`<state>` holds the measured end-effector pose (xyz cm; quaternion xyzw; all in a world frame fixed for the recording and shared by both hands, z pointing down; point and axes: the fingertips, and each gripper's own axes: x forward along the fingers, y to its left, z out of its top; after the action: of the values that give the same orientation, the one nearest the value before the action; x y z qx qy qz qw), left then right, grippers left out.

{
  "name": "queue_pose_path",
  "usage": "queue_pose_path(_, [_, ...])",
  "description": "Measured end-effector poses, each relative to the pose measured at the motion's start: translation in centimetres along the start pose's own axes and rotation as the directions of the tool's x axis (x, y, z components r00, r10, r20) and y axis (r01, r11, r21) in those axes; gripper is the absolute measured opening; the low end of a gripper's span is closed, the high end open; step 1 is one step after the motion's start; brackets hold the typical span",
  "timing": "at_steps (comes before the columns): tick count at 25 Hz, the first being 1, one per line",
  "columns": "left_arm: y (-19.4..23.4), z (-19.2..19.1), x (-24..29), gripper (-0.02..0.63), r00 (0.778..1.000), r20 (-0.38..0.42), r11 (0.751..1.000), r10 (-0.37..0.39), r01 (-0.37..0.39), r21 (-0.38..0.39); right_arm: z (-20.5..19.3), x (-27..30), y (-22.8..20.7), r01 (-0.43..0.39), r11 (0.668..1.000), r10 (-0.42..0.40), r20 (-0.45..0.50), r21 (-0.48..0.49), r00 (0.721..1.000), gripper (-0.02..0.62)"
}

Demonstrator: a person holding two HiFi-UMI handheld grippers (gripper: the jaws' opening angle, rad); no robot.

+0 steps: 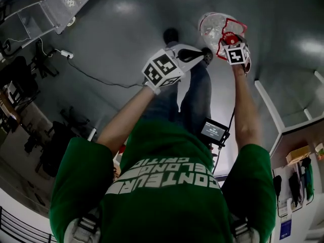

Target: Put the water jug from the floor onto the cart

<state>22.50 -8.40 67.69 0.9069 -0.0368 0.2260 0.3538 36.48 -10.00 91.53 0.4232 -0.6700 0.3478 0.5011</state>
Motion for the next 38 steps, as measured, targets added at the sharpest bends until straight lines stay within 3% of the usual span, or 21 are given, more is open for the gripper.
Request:
queue_pose_path(12, [-3.9, 5.6, -3.2, 0.015, 0.998, 0.056, 0.999, -0.002, -0.001, 0.053, 1.9, -9.0, -1.4, 0.044, 0.999, -0.044, 0.034, 0.001, 0.998, 0.305])
queue_pose_path(19, [-5.3, 7.5, -6.6, 0.015, 0.997, 0.078, 0.997, 0.009, -0.015, 0.080, 1.5, -13.2, -1.2, 0.048, 0.997, -0.044, -0.075, 0.058, 0.996, 0.305])
queue_pose_path(26, [-3.9, 10.7, -10.9, 0.015, 0.987, 0.156, 0.993, 0.045, -0.062, 0.104, 6.3, -15.9, -1.6, 0.058, 0.998, -0.058, -0.003, 0.023, 0.998, 0.305])
queue_pose_path(29, [-3.9, 10.7, -12.7, 0.015, 0.985, 0.165, 0.993, 0.045, -0.062, 0.102, 7.2, -17.2, -0.9, 0.061, 0.997, -0.060, -0.024, 0.039, 0.998, 0.305])
queue_pose_path(38, [-2.9, 11.2, -17.3, 0.015, 0.982, 0.190, 0.989, 0.027, -0.053, 0.136, 13.5, -19.7, -1.2, 0.106, 0.994, -0.106, 0.034, 0.006, 0.994, 0.305])
